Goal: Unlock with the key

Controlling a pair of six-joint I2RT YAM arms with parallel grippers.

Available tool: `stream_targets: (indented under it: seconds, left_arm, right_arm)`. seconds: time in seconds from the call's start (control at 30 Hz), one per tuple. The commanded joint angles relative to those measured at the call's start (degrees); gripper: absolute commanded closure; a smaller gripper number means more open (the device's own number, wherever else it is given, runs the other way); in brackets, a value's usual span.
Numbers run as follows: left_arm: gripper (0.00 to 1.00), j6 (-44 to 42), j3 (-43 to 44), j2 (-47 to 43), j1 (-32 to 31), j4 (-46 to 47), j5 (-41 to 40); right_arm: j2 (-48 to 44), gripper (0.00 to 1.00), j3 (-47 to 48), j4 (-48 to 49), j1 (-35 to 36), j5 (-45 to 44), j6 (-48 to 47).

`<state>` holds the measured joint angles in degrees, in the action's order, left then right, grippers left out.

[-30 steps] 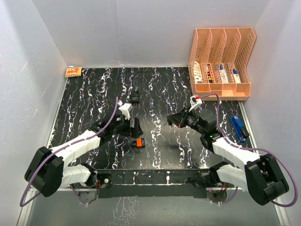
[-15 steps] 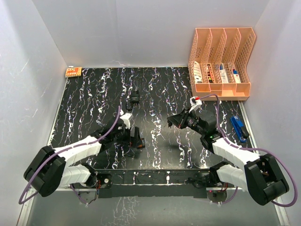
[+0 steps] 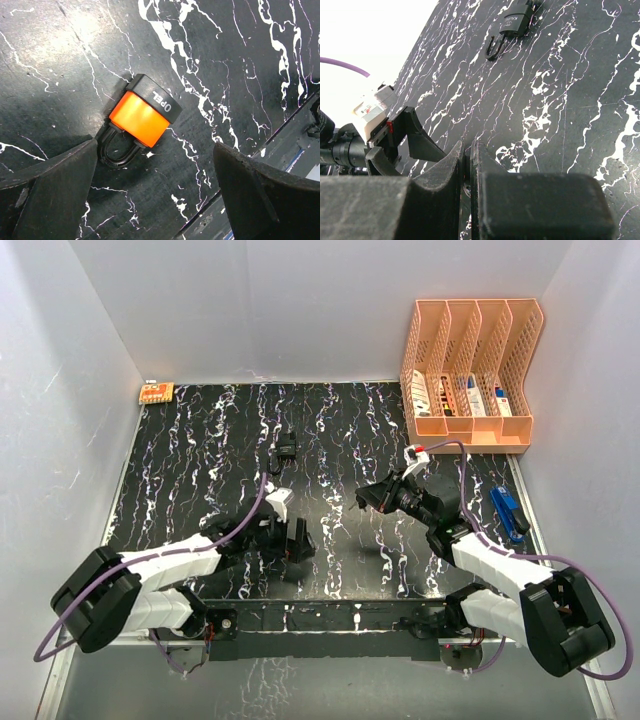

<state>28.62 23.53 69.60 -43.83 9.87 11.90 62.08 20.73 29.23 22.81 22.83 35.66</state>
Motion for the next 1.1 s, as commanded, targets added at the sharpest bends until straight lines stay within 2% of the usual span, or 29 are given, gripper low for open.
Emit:
stream_targets:
  seconds: [0.0, 0.33, 0.63, 1.07]
  left_arm:
    - [0.02, 2.85, -1.68, -1.44, -1.74, -2.17, -1.04]
    - [0.02, 4.04, -2.40, -2.72, -3.23, -2.79, -3.17]
    - [0.02, 1.77, -0.48, -3.72, -4.44, -6.38, -8.88]
    - [0.06, -3.19, 1.70, 4.26, -9.63, -5.35, -19.66]
  right_arm:
    - [-1.98, 1.00, -0.25, 1.90, -0.14, 0.19, -0.68]
    - [-0.97, 1.00, -0.03, 2.17, -0.13, -0.07, -1.03]
    - [-1.35, 1.00, 0.41, 0.99, -0.13, -0.79, -1.34]
    - [-0.96, 1.00, -0.15, 2.05, -0.18, 0.19, -1.56]
